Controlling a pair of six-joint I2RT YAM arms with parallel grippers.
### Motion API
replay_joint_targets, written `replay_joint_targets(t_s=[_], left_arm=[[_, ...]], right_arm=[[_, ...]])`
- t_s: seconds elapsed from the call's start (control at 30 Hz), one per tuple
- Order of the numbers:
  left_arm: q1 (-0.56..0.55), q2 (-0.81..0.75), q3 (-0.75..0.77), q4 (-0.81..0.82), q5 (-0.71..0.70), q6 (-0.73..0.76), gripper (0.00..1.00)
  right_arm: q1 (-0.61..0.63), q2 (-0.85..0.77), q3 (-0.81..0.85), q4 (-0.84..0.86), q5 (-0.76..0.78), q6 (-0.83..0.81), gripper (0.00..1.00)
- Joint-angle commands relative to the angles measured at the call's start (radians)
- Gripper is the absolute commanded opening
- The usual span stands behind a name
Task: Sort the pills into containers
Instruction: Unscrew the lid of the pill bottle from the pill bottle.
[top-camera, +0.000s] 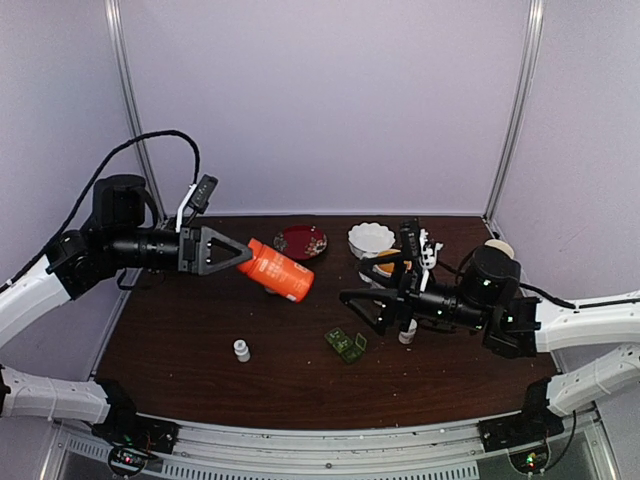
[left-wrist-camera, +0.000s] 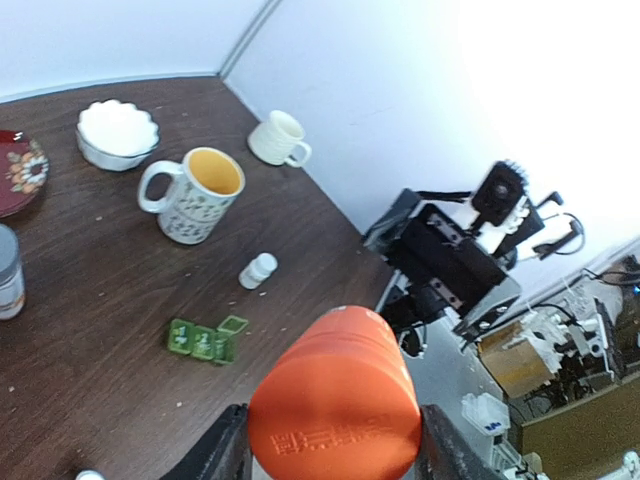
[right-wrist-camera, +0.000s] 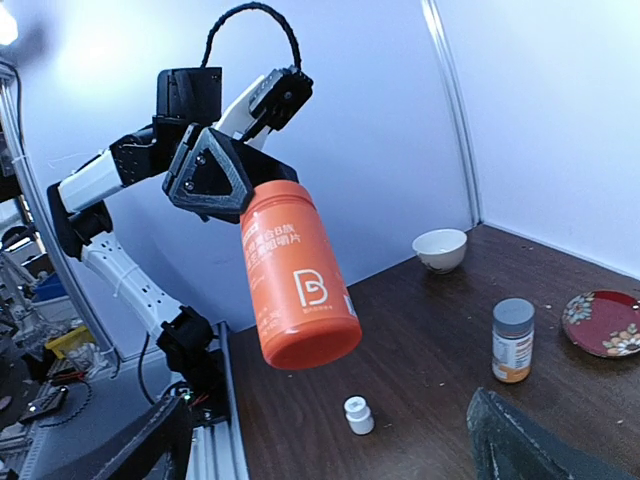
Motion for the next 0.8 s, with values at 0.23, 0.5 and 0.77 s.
replay_joint_targets(t_s=[0.23, 0.5, 0.77], left_arm=[[-0.145, 0.029, 0.046, 0.244, 0.067, -0.050, 0.26], [-0.145, 0.005, 0.041, 0.267, 0.053, -0.057, 0.26], [-0.145, 0.000, 0.031, 0.291, 0.050, -0.068, 0.26]], right_arm=[[0.073, 0.104, 0.133, 0.112, -0.077, 0.172, 0.99], [0.097, 0.134, 0.154, 0.093, -0.084, 0.187, 0.97], [0.106, 0.155, 0.170, 0.116, -0.071, 0.203, 0.77]])
